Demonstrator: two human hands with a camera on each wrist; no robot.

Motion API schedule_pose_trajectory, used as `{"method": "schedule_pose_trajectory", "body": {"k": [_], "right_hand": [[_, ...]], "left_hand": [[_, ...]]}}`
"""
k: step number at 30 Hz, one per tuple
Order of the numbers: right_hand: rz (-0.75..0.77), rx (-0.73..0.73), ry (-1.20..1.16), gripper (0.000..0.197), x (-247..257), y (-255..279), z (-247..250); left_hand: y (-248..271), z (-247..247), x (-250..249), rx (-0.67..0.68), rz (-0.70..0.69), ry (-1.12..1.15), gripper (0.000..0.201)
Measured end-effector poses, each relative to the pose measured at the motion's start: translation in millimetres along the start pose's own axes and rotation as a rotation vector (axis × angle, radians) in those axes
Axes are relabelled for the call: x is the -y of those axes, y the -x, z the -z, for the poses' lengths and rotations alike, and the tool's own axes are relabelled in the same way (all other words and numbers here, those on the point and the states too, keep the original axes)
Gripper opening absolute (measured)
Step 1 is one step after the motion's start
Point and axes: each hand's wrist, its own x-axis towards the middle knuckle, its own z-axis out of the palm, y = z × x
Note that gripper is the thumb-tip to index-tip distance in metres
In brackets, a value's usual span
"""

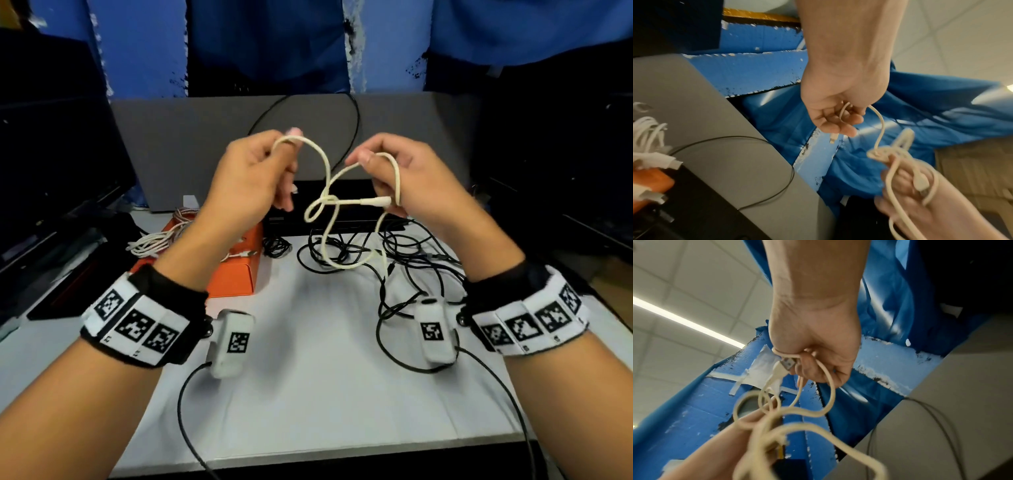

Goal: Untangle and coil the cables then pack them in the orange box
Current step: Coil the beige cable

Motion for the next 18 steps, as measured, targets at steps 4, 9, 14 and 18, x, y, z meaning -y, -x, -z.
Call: {"method": "schedule_pose_trajectory", "body": {"k": [4, 9, 14, 18], "right_hand": [[-0.082, -0.201, -0.186, 0.022, -23.5, 7.4, 26.8], [-0.199, -0.216, 0.252, 0.015, -54.6, 15.3, 83.9], [-0.368, -0.412, 0.525, 0.057, -76.2, 20.9, 113.5], [-0.457, -0.364, 0.529, 0.07, -70.1, 23.3, 110.2]], "left_hand": [[18.6, 33.0, 2.6, -0.155, 0.122, 0.097, 0.04], [44.7, 71.0, 6.8, -0.274, 0.223, 0.156, 0.043], [50.6, 82.5, -0.9, -0.35, 0.244, 0.182, 0.044], [48.8, 89.6, -3.5, -0.313, 0.289, 0.194, 0.043]]}}
